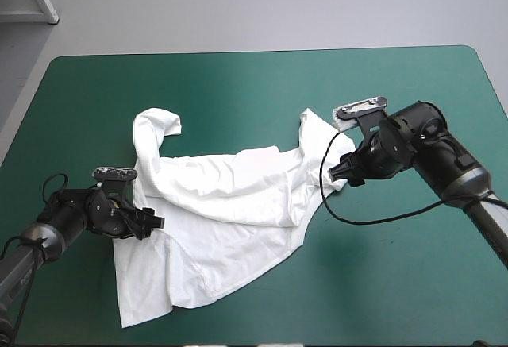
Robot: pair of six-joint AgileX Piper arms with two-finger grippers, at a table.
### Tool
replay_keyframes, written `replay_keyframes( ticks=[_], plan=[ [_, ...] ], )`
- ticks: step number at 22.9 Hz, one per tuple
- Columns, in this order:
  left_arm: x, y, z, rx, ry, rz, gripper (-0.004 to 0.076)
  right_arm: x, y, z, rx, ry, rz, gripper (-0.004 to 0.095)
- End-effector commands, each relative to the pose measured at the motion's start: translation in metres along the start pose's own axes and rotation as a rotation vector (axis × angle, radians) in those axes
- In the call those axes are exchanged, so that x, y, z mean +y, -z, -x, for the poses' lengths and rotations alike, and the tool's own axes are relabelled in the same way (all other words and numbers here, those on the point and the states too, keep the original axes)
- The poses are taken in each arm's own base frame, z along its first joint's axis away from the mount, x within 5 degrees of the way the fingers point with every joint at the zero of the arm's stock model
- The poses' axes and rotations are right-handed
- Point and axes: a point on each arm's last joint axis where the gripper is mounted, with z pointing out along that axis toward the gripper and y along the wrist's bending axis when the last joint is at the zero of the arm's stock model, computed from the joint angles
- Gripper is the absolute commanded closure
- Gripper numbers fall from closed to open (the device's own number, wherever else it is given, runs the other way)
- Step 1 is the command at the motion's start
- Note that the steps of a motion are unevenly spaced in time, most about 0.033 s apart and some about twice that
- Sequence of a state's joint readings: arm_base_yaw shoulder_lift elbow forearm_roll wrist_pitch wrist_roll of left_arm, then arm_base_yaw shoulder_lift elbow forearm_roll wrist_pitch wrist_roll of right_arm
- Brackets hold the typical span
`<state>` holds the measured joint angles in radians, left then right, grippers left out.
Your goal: Fold the cloth
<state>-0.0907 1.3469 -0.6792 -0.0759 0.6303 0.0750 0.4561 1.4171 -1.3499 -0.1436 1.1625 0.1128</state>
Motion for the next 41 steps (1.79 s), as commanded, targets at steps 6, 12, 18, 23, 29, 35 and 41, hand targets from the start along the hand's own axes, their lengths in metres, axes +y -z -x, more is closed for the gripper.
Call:
replay_keyframes(
  ticks=[6,12,18,23,29,35,41],
  plan=[
    [-0.015,-0.015,-0.009,0.106,-0.003,-0.063,0.0665,-0.002,0.002,0.005,-0.109,0.016,0.000,0.0319],
    [-0.014,-0.023,-0.023,0.139,0.006,-0.063,0.0734,0.015,-0.072,0.020,-0.085,-0.003,0.069,0.0319],
    [-0.014,-0.023,-0.023,0.144,0.004,-0.063,0.0734,0.023,-0.137,0.026,-0.016,0.024,0.058,0.0319],
    [-0.013,-0.023,-0.023,0.141,-0.003,-0.058,0.0734,0.027,-0.162,0.022,0.047,0.021,0.065,0.0428],
    [-0.013,-0.020,-0.020,0.099,-0.003,-0.056,0.0734,0.027,-0.160,0.025,0.018,0.023,0.069,0.0920],
    [-0.016,0.032,0.002,-0.090,-0.027,-0.061,0.0734,0.011,-0.097,0.032,-0.128,0.013,-0.001,0.0926],
    [-0.015,0.129,0.027,-0.326,-0.061,-0.024,0.0734,-0.014,-0.003,0.036,-0.273,-0.022,-0.095,0.0926]
  ],
)
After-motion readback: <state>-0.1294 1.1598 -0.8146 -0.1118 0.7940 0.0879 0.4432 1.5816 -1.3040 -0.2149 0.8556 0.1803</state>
